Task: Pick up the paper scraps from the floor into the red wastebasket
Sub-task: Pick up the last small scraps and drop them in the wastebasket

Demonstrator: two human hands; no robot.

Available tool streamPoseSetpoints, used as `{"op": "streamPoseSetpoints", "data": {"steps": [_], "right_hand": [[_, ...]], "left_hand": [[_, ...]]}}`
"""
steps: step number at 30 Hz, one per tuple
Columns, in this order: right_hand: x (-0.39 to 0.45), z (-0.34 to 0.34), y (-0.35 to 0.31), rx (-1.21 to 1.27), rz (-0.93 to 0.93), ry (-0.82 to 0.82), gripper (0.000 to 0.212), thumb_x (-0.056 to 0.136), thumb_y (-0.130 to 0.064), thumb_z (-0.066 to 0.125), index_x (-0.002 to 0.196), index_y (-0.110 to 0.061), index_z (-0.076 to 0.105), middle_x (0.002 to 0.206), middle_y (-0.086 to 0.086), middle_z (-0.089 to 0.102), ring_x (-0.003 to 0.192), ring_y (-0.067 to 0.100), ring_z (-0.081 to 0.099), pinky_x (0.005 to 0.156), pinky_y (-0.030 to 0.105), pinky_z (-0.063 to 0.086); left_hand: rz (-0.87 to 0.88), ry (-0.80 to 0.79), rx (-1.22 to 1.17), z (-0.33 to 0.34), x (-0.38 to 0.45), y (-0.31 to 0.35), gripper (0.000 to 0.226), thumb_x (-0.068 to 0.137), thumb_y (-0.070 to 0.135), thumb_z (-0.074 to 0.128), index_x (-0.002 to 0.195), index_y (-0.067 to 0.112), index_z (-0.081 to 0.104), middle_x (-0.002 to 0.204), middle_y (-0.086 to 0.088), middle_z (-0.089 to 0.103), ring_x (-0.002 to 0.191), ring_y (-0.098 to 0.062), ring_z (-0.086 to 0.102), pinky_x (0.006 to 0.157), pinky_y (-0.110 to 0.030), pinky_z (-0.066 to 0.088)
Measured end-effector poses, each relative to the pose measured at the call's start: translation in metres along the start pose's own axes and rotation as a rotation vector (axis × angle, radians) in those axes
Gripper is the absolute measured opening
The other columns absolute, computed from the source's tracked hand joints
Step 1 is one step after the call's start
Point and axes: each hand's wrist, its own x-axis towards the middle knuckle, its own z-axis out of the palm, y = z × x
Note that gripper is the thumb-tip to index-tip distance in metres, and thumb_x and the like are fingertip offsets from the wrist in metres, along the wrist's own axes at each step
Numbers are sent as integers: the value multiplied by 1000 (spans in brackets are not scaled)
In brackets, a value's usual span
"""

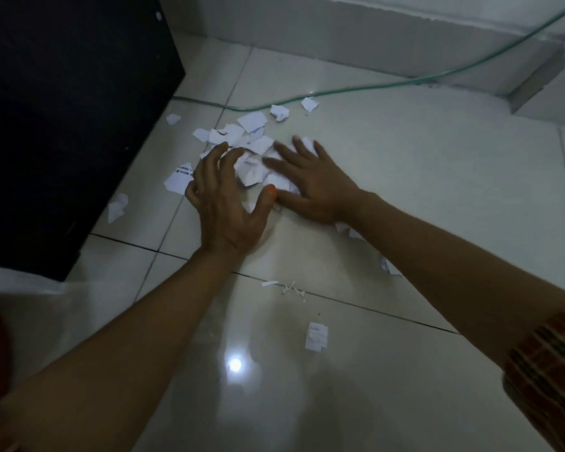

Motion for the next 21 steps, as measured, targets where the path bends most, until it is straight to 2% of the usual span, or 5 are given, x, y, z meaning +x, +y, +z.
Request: {"op": "streamPoseSetpoints", "data": {"steps": [5, 9, 11, 16, 21], "right_hand": [[-44, 4, -30, 101, -163, 26, 61, 98, -55, 30, 148, -20, 35, 157, 11, 27, 146, 30, 21, 118, 50, 15], [-47, -8, -28, 273, -86, 177, 57, 98, -47, 39, 145, -14, 41, 155, 11, 31, 140, 24, 35, 111, 34, 31], [-32, -15, -15, 259, 42, 195, 56, 98, -49, 38, 146, -19, 38, 158, 7, 27, 141, 20, 31, 109, 30, 28], [20, -18, 19, 207, 316, 227, 62, 98, -56, 36, 151, -24, 28, 161, 3, 17, 146, 20, 18, 115, 32, 16], [67, -16, 27, 189, 430, 179, 64, 99, -56, 30, 153, -25, 20, 162, 8, 9, 148, 28, 8, 119, 48, 9]], "left_hand": [[-107, 59, -146, -2, 1, -9, 71, 90, 60, 38, 133, 4, 50, 141, -14, 45, 131, -28, 42, 104, -55, 35], [-123, 37, -185, 0, 1, -9, 66, 89, 53, 42, 133, 5, 50, 140, -14, 46, 132, -28, 42, 105, -55, 35], [-128, 39, -202, 0, 1, -10, 65, 88, 52, 43, 132, 5, 50, 138, -15, 48, 131, -29, 43, 105, -54, 35], [-89, 68, -196, 4, 2, -15, 62, 88, 50, 44, 127, 2, 53, 132, -17, 51, 126, -32, 46, 102, -56, 37], [-83, 78, -233, 6, 3, -17, 63, 88, 50, 44, 127, 2, 53, 130, -17, 52, 125, -32, 47, 101, -56, 38]]}}
